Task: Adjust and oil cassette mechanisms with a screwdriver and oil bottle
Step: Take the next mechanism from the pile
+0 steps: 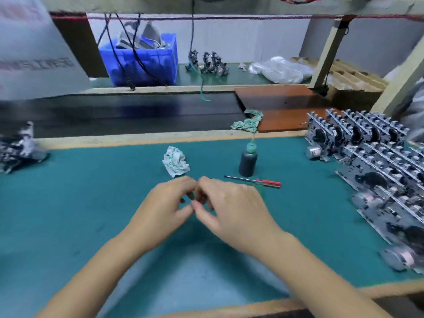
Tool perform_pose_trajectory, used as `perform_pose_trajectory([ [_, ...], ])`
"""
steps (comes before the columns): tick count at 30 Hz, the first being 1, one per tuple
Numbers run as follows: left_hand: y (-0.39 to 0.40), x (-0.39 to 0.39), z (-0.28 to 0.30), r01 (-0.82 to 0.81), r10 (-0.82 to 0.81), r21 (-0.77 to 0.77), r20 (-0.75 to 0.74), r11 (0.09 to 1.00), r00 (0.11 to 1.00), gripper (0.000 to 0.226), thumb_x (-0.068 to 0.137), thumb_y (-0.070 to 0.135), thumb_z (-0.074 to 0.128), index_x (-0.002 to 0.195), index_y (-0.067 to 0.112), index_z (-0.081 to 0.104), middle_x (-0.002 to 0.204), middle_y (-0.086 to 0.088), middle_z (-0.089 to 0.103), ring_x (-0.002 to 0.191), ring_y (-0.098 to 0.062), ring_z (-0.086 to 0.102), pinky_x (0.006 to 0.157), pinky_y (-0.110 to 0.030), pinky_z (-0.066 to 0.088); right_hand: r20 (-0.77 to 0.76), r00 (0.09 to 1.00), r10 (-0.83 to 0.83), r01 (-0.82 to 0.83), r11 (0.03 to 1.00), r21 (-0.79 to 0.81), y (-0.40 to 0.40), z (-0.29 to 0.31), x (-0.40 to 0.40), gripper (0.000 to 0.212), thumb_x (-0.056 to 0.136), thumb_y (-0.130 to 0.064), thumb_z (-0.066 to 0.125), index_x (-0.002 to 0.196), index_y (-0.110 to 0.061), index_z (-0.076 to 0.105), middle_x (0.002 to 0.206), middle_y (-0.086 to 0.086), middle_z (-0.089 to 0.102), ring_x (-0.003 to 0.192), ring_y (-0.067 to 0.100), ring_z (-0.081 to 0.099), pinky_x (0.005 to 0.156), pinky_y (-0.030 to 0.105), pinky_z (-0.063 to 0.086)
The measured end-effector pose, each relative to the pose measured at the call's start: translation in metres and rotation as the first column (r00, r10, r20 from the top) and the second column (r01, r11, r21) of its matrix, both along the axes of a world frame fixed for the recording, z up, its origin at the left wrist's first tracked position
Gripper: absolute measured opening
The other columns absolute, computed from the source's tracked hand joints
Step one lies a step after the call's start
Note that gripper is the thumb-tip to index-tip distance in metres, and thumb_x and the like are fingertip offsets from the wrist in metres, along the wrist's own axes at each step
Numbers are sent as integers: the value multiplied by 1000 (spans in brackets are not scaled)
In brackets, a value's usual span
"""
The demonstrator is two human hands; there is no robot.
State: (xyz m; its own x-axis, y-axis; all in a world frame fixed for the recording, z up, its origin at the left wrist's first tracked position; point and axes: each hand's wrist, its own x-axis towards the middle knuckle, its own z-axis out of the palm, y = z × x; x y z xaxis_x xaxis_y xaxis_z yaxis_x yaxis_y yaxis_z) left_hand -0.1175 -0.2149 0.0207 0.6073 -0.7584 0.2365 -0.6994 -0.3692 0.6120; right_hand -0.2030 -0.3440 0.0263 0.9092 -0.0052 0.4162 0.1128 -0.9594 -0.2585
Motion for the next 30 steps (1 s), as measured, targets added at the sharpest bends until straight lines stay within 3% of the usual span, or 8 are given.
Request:
perform_pose_trajectory([
  [3, 64, 24, -9, -250, 237, 128, 109, 960, 965, 22, 80, 10, 57, 80, 32, 57, 88, 13, 60, 87, -6, 52, 74, -31, 45, -99, 968, 231, -219, 968, 120, 52, -10, 54, 15, 94, -32, 49, 95, -17, 50, 88, 0, 64, 79, 27, 59, 61, 35, 36],
  [7, 142, 53, 3, -573, 481, 177, 382, 800, 789, 20, 76, 6, 68, 95, 12, 67, 103, -3, 67, 101, -30, 56, 79, -41, 45, -61, 918, 391, -364, 895, 257, 131, -11, 119, 15, 93, -25, 51, 100, -12, 52, 97, 4, 64, 88, 28, 57, 67, 37, 39],
  [14, 236, 87, 9, -834, 650, 134, 565, 535, 508, 42, 74, 8, 75, 113, 0, 63, 121, -24, 56, 111, -43, 52, 87, -55, 42, -89, 878, 471, -371, 786, 495, 241, -5, 199, 24, 92, -17, 52, 113, -6, 54, 109, 14, 60, 101, 31, 55, 82, 37, 38],
  [18, 256, 90, 1, -892, 668, 240, 594, 384, 448, 57, 80, 21, 71, 129, 1, 51, 134, -21, 48, 121, -39, 46, 93, -52, 37, -231, 843, 487, -342, 814, 469, 273, -20, 219, 32, 94, -19, 49, 123, -5, 49, 120, 16, 55, 110, 33, 50, 87, 38, 37],
  [22, 269, 88, 8, -893, 682, 352, 582, 279, 443, 50, 86, 48, 57, 122, 14, 55, 120, -10, 56, 106, -32, 57, 79, -42, 45, -286, 756, 589, -346, 730, 589, 284, -30, 219, 26, 94, -13, 41, 111, -11, 61, 108, 13, 65, 100, 31, 54, 79, 34, 40],
  [25, 286, 81, 11, -813, 718, 516, 455, 270, 527, 73, 72, 80, 36, 120, 28, 57, 108, -2, 64, 94, -23, 62, 70, -33, 46, -277, 667, 692, -373, 631, 680, 281, -37, 211, 25, 91, -6, 40, 95, -17, 63, 89, 6, 60, 88, 27, 55, 78, 35, 45],
  [27, 292, 76, 10, -757, 767, 543, 287, 363, 574, 86, 58, 83, 25, 118, 31, 59, 91, -2, 65, 84, -24, 60, 70, -33, 47, -280, 577, 767, -296, 515, 804, 278, -39, 205, 25, 92, -1, 39, 97, -15, 58, 86, 8, 58, 84, 24, 58, 83, 42, 49],
  [30, 296, 74, 4, -735, 743, 479, 224, 480, 631, 71, 68, 77, 24, 115, 39, 61, 71, 3, 60, 74, -23, 58, 71, -34, 48, -239, 487, 840, -109, 329, 938, 269, -43, 200, 22, 94, 5, 45, 110, 2, 59, 81, 7, 56, 75, 16, 55, 84, 38, 50],
])
